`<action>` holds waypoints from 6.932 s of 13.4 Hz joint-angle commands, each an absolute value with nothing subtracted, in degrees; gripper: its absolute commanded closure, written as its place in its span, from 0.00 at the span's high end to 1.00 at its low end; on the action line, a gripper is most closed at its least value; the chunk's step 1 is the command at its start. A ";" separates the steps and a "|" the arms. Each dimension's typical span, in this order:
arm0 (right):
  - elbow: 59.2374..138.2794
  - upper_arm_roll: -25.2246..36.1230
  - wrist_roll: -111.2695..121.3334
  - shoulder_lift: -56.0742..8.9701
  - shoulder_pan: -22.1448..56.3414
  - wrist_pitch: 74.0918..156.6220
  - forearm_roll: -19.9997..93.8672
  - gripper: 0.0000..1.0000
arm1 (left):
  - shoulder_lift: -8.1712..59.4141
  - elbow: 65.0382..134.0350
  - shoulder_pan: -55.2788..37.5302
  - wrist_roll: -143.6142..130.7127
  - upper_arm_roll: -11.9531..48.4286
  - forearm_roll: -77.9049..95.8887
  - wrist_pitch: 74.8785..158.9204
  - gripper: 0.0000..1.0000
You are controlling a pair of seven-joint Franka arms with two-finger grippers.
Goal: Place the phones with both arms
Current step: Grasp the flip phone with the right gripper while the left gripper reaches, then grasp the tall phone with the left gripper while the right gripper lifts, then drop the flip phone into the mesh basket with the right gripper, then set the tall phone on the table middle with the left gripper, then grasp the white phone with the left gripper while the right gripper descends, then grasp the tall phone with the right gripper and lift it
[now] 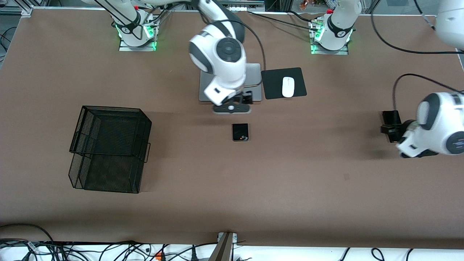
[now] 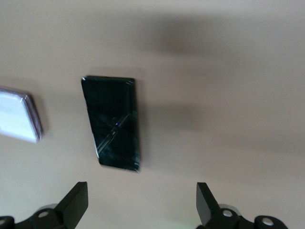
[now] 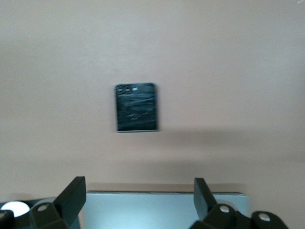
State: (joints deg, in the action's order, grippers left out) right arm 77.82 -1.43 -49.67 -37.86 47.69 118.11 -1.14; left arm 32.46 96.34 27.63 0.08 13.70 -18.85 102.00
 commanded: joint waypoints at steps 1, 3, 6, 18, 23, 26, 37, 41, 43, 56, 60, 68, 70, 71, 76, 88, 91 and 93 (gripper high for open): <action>75.06 -0.79 -51.50 -43.31 49.04 121.36 -1.58 1.00 | 31.64 103.15 35.04 9.46 15.03 -17.66 113.32 1.00; 75.23 -0.79 -51.42 -45.95 49.13 123.91 -1.84 1.00 | 31.55 110.27 39.71 12.74 15.12 -17.75 128.07 1.00; 75.59 -0.35 -50.98 -49.03 49.48 129.28 -3.43 1.00 | 31.73 115.31 42.36 12.66 15.12 -17.75 137.37 1.00; 75.15 1.58 -49.75 -53.10 48.96 136.85 -6.07 0.32 | 32.60 114.61 42.45 15.10 16.35 -9.49 132.80 0.85; 74.79 1.32 -45.29 -41.17 43.26 119.40 -4.31 0.15 | 31.03 109.89 40.79 16.44 17.83 -10.37 125.82 0.18; 79.25 4.82 -37.47 -32.20 40.87 107.95 -3.78 0.07 | 31.20 97.15 34.05 15.91 19.16 -10.28 106.05 0.18; 118.72 33.99 -8.37 -5.27 40.87 119.16 -2.47 0.05 | 40.77 94.22 -7.70 -17.72 19.25 1.67 124.93 0.18; 121.73 39.72 -1.24 -8.86 39.74 124.88 1.04 0.05 | 44.38 94.75 -19.23 -32.67 19.16 2.02 138.51 0.87; 121.55 39.73 -0.09 -11.50 37.89 125.33 4.11 0.08 | 42.11 96.06 -19.08 -33.40 19.16 2.02 136.07 1.00; 97.15 39.02 -6.11 -15.64 44.80 101.36 8.44 1.00 | 33.48 91.14 22.02 -5.77 14.77 -24.07 93.14 1.00; 93.44 36.85 -22.73 -18.18 58.25 102.56 9.22 1.00 | 34.80 93.77 36.44 11.90 14.85 -24.26 105.07 1.00; 75.33 20.13 -48.41 -41.02 62.65 118.09 14.50 1.00 | 36.12 102.39 55.09 30.50 18.18 -23.12 132.71 1.00; 75.06 20.13 -51.31 -45.33 65.29 124.60 14.06 1.00 | 38.05 102.39 58.69 30.59 21.17 -22.77 132.71 1.00; 75.06 20.21 -53.50 -47.44 66.09 127.33 13.80 1.00 | 39.01 102.39 59.58 30.59 21.79 -22.15 132.71 1.00; 75.06 20.30 -58.80 -54.57 68.12 135.96 9.05 1.00 | 41.21 101.95 59.85 31.64 21.71 -22.24 135.61 1.00; 73.23 22.58 -57.75 -56.26 68.12 134.60 8.00 0.00 | 39.99 93.11 53.64 34.02 29.07 -22.24 116.96 0.02; 64.44 24.95 -56.61 -52.66 67.59 118.61 8.17 0.00 | 40.34 85.44 40.74 28.95 29.97 -21.54 104.26 0.03; 64.60 25.40 -51.45 -46.87 65.93 111.74 8.87 0.00 | 40.86 85.25 34.57 21.83 30.06 -21.01 103.62 0.04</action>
State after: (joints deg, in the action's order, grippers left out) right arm 64.67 25.42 -55.70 -52.95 67.63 118.40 8.78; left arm 40.15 86.87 40.12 26.08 31.27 -22.15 105.86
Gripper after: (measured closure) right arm 0.203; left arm 0.167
